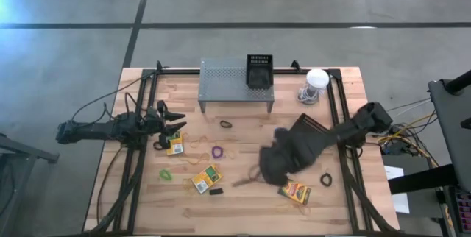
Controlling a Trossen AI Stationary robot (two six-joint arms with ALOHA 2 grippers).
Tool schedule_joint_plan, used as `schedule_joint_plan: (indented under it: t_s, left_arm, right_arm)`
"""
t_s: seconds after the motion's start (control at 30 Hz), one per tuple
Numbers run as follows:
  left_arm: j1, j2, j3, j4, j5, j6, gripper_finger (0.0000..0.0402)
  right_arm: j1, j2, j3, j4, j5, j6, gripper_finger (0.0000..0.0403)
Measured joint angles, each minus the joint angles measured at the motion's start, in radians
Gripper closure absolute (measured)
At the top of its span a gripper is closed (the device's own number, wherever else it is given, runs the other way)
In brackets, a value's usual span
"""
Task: Pick & Place Office Desk Supplies
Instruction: Put the left black bin on the shelf
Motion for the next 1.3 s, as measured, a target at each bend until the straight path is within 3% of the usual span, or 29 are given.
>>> schedule_joint_plan:
  t_s: [0.17, 0.27, 0.6, 0.83, 1.03, 1.3]
  left_arm:
    - [0.0, 0.0, 0.0, 0.003, 0.0, 0.007, 0.0249]
    - [0.0, 0.0, 0.0, 0.015, 0.0, 0.007, 0.0249]
    - [0.0, 0.0, 0.0, 0.024, 0.0, 0.003, 0.0249]
    - [0.0, 0.0, 0.0, 0.015, 0.0, -0.011, 0.0249]
    - [0.0, 0.0, 0.0, 0.004, 0.0, -0.054, 0.0249]
    - [0.0, 0.0, 0.0, 0.005, 0.0, -0.08, 0.0249]
  right_arm:
    - [0.082, -0.003, -0.089, -0.127, -0.112, 0.25, 0.0256]
    - [0.106, -0.003, -0.147, -0.171, -0.163, 0.294, 0.0244]
    - [0.14, -0.025, -0.364, -0.02, -0.135, 0.005, 0.0229]
    - [0.056, -0.049, -0.445, 0.161, -0.263, -0.222, 0.0213]
    - [0.026, -0.055, -0.476, 0.226, -0.289, -0.317, 0.0175]
    - [0.084, -0.191, -0.607, 0.465, -0.142, -0.271, 0.0165]
